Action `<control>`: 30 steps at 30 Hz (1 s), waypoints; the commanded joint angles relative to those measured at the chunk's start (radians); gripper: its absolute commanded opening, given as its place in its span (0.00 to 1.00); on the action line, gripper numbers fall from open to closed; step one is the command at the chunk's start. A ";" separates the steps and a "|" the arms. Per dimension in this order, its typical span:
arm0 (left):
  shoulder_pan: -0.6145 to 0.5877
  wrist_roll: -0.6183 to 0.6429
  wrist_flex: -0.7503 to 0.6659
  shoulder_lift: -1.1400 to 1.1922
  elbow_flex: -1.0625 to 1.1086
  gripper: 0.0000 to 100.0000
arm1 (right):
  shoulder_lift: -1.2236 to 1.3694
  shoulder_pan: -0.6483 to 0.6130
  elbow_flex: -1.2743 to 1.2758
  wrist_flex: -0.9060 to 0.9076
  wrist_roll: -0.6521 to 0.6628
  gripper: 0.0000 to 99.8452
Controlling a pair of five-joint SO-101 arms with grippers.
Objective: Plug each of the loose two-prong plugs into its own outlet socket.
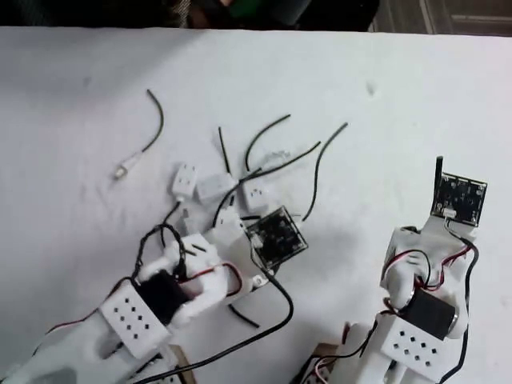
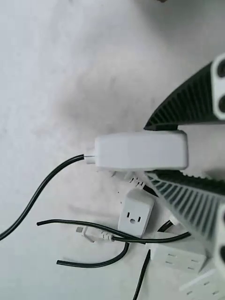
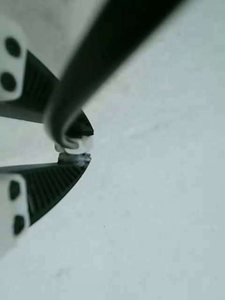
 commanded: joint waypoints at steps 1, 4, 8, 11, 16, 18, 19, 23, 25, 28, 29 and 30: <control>0.021 -0.009 -0.061 -0.025 0.064 0.02 | 0.002 0.007 -0.005 -0.013 0.009 0.02; 0.013 -0.009 -0.061 -0.025 0.100 0.02 | 0.002 0.007 -0.005 -0.013 0.009 0.02; -0.024 -0.009 -0.058 -0.025 0.152 0.08 | 0.002 0.005 -0.005 -0.013 0.009 0.02; -0.045 -0.006 -0.052 -0.025 0.193 0.22 | 0.002 0.005 -0.005 -0.013 0.009 0.02; -0.047 0.075 -0.051 -0.025 0.233 0.34 | 0.002 0.005 -0.005 -0.012 0.009 0.02; -0.050 0.077 -0.052 -0.028 0.233 0.34 | 0.002 0.005 -0.005 -0.012 0.009 0.02; -0.061 0.077 -0.057 -0.030 0.233 0.34 | 0.002 0.005 -0.005 -0.012 0.009 0.02; -0.136 0.054 -0.071 -0.027 0.229 0.34 | 0.002 0.005 -0.005 -0.012 0.009 0.02; -0.189 -0.005 -0.081 -0.025 0.229 0.34 | 0.002 0.005 -0.005 -0.012 0.009 0.02; -0.278 -0.057 -0.083 -0.025 0.227 0.34 | 0.002 0.005 -0.005 -0.012 0.009 0.02; -0.306 -0.068 -0.095 -0.025 0.229 0.34 | 0.002 0.005 -0.005 -0.012 0.009 0.02; -0.332 -0.080 -0.107 -0.025 0.232 0.34 | 0.002 0.005 -0.005 -0.012 0.009 0.02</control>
